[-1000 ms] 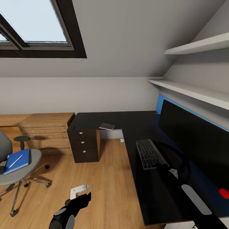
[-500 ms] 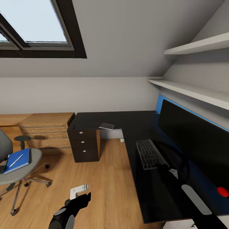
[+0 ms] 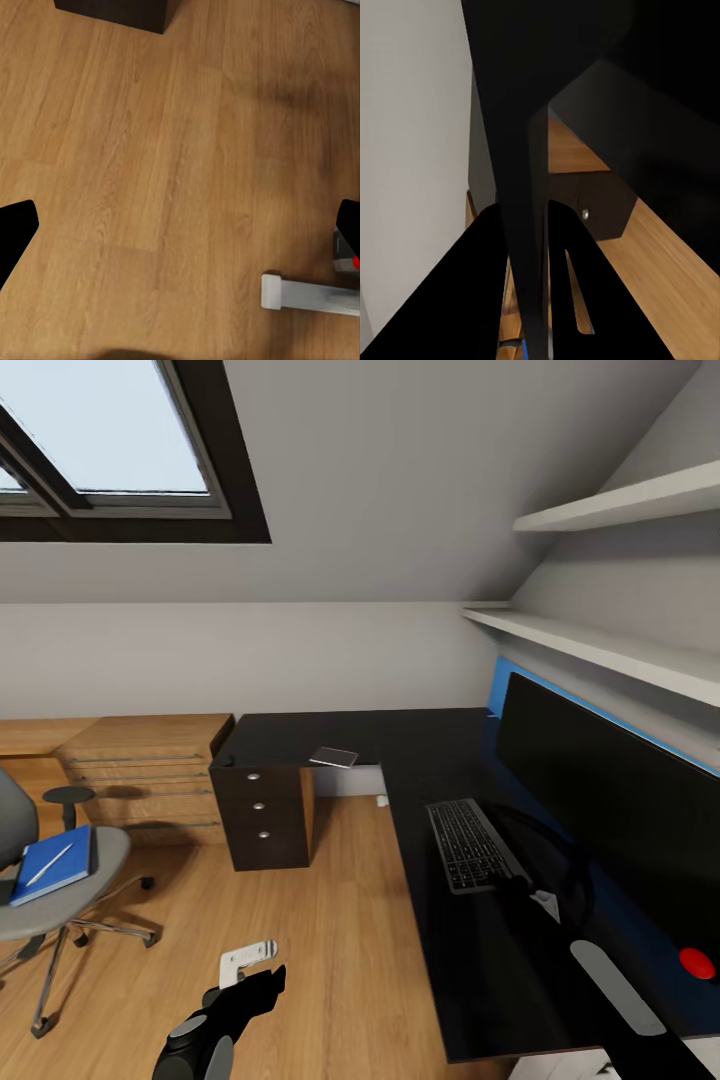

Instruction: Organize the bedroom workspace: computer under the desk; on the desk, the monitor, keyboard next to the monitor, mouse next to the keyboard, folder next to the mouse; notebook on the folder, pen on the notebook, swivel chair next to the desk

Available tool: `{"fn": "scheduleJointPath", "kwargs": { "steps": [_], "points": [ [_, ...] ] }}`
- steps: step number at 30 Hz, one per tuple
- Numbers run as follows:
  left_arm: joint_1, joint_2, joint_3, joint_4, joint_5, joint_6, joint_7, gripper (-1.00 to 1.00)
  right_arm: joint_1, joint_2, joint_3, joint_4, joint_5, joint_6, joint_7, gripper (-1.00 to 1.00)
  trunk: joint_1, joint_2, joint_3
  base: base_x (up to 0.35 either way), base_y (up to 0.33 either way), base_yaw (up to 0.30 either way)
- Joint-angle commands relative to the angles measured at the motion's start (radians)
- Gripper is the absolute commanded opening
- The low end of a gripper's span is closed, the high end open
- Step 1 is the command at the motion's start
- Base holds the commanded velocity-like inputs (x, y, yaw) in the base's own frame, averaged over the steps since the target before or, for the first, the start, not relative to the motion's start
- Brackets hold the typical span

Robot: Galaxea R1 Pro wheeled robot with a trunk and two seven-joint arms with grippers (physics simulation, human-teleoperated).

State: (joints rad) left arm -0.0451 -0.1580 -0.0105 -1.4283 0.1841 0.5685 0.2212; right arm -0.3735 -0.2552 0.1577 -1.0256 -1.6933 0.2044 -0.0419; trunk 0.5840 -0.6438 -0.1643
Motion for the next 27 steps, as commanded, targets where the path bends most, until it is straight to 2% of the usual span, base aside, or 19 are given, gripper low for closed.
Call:
{"fn": "scheduleJointPath", "kwargs": {
  "steps": [1,27],
  "points": [
    [-0.001,0.0,-0.001,-0.001,0.011,0.004,0.009,1.0,-0.001,-0.001,0.002,-0.001,-0.009,0.0,-0.003,-1.0,0.0,-0.002,-0.002,0.0,-0.102,0.0],
    [-0.001,0.005,-0.002,-0.001,0.011,0.004,0.009,1.0,-0.001,-0.002,0.0,-0.002,-0.009,0.001,-0.003,-1.0,0.0,-0.002,-0.002,-0.013,-0.031,0.0]
  ]
}}
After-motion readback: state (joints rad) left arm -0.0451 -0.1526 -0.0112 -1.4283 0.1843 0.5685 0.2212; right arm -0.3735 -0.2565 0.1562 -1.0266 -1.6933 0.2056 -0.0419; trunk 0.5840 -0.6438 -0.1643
